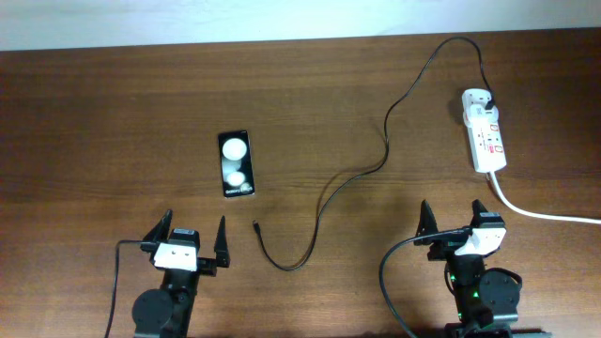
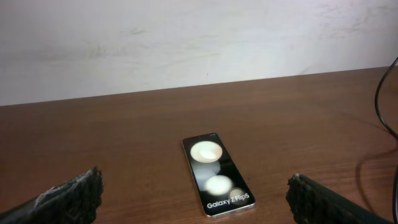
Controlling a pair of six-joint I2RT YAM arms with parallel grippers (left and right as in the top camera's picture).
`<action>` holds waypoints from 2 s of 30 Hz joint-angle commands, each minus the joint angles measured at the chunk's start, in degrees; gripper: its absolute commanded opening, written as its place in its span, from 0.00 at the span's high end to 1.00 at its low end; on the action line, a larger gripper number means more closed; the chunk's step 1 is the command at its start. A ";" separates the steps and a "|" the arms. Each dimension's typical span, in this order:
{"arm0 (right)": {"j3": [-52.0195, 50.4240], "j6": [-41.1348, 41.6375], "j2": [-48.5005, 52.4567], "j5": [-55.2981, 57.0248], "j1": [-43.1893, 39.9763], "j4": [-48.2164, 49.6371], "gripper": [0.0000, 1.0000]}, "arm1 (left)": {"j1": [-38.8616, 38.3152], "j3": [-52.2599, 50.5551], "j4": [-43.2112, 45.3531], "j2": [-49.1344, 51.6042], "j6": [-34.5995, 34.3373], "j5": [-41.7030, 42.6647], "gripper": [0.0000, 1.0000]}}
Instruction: Plug charger to phone and switch on socket
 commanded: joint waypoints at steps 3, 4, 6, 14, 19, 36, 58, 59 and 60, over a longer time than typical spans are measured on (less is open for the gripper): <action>-0.26 0.15 0.20 0.48 0.52 -0.31 0.01 | 0.28 -0.13 -0.42 -0.33 0.70 -0.79 0.01; -0.26 0.15 0.20 0.48 0.52 -0.31 0.01 | 0.28 -0.13 -0.42 -0.33 0.70 -0.76 0.01; -0.26 0.15 0.20 0.48 0.52 -0.31 0.01 | 0.28 -0.13 -0.42 -0.33 0.70 -0.79 0.01; -0.26 0.15 0.20 0.48 0.52 -0.31 0.01 | 0.28 -0.13 -0.42 -0.33 0.70 -0.76 0.01; -0.26 0.15 0.20 0.48 0.52 -0.28 0.01 | 0.28 -0.13 -0.42 -0.33 0.70 -0.76 0.01; -0.26 0.15 0.20 0.48 0.52 -0.31 0.01 | 0.28 -0.13 1.14 -0.33 0.61 -0.57 0.01; -0.26 0.15 0.20 0.48 0.52 -0.31 0.01 | 0.28 46.29 -25.79 15.93 0.52 9.75 0.01; -0.26 0.15 0.20 0.48 0.52 -0.31 0.01 | 0.28 48.09 -26.47 17.99 0.52 9.81 0.01; -0.26 0.15 0.20 0.48 0.52 -0.31 0.01 | 0.28 51.25 -27.85 21.84 0.52 9.81 0.01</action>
